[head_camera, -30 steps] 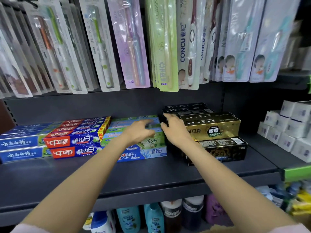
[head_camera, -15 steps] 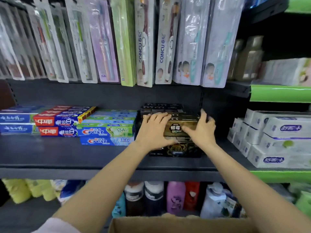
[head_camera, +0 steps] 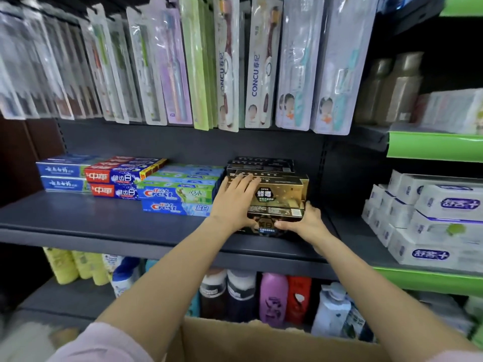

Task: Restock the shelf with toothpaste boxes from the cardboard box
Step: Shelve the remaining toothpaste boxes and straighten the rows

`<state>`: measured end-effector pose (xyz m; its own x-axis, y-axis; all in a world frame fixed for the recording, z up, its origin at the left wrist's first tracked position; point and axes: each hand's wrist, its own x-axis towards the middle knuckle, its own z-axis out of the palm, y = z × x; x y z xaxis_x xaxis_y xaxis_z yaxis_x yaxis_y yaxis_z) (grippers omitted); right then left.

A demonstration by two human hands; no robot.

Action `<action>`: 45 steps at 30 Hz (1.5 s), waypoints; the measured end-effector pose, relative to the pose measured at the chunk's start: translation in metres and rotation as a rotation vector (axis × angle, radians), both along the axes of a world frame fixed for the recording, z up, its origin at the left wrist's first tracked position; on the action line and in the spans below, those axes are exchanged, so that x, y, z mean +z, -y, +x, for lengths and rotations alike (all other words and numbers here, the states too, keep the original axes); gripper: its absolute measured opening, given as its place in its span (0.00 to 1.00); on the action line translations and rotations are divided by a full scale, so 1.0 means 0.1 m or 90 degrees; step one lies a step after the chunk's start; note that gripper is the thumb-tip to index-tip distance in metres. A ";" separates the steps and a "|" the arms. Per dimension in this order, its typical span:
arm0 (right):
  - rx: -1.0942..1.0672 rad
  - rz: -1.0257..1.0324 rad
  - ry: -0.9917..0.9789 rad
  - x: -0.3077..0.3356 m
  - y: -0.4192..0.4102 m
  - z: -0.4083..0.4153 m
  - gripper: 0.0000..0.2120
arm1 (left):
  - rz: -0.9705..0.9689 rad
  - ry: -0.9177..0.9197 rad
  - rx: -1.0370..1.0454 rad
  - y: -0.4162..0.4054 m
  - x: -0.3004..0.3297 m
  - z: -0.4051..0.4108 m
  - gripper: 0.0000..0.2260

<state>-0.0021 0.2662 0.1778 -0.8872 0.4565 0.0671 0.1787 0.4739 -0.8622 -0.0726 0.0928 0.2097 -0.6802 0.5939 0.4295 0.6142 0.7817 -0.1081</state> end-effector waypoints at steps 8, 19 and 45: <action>0.040 0.009 -0.025 -0.01 0.12 -0.09 0.36 | -0.017 -0.004 0.008 0.07 0.02 -0.12 0.52; 0.184 -0.130 -0.001 -0.01 -0.01 -0.10 0.33 | 0.076 0.056 -0.076 -0.14 0.17 -0.04 0.29; 0.177 -0.232 -0.052 -0.04 -0.74 -0.83 0.26 | 0.048 0.179 0.142 -1.03 0.46 -0.22 0.25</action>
